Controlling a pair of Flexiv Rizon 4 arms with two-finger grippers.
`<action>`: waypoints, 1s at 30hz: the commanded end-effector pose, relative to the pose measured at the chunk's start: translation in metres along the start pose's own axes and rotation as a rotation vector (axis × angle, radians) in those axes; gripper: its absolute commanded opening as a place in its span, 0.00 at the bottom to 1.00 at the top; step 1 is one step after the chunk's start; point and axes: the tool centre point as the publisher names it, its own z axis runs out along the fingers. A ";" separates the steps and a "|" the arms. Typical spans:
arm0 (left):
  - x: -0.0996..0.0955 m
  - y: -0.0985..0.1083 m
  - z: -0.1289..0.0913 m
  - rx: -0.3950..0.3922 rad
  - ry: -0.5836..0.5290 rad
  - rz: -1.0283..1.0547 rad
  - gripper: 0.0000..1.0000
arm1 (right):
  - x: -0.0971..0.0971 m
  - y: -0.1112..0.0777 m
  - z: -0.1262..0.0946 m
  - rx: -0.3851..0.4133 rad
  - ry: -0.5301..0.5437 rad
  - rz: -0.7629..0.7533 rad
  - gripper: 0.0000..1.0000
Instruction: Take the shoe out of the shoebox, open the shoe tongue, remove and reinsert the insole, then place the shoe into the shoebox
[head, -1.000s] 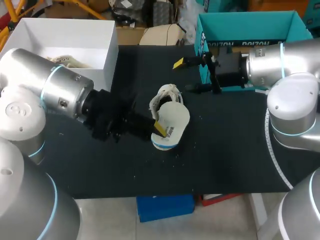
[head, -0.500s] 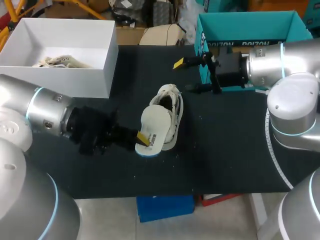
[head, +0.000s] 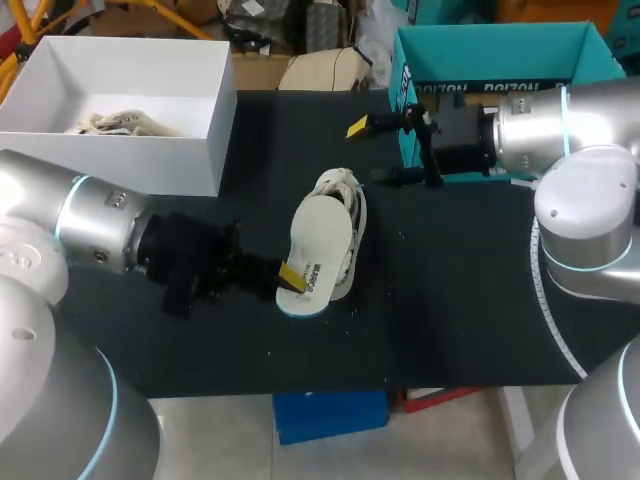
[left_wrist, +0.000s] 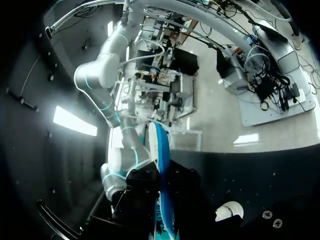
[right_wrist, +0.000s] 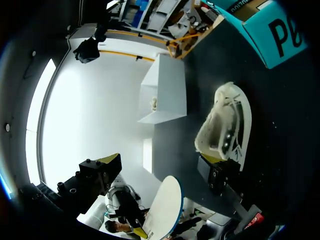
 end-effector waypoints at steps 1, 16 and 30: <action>0.004 -0.034 0.005 -0.070 -0.060 0.262 0.00 | -0.001 -0.001 0.001 -0.003 0.001 0.000 1.00; 0.044 0.010 -0.012 -0.106 -0.100 0.392 0.00 | -0.001 -0.001 0.001 -0.003 0.001 0.000 1.00; 0.057 0.085 -0.029 -0.133 -0.066 0.350 0.00 | -0.001 -0.001 0.001 -0.003 0.001 0.000 1.00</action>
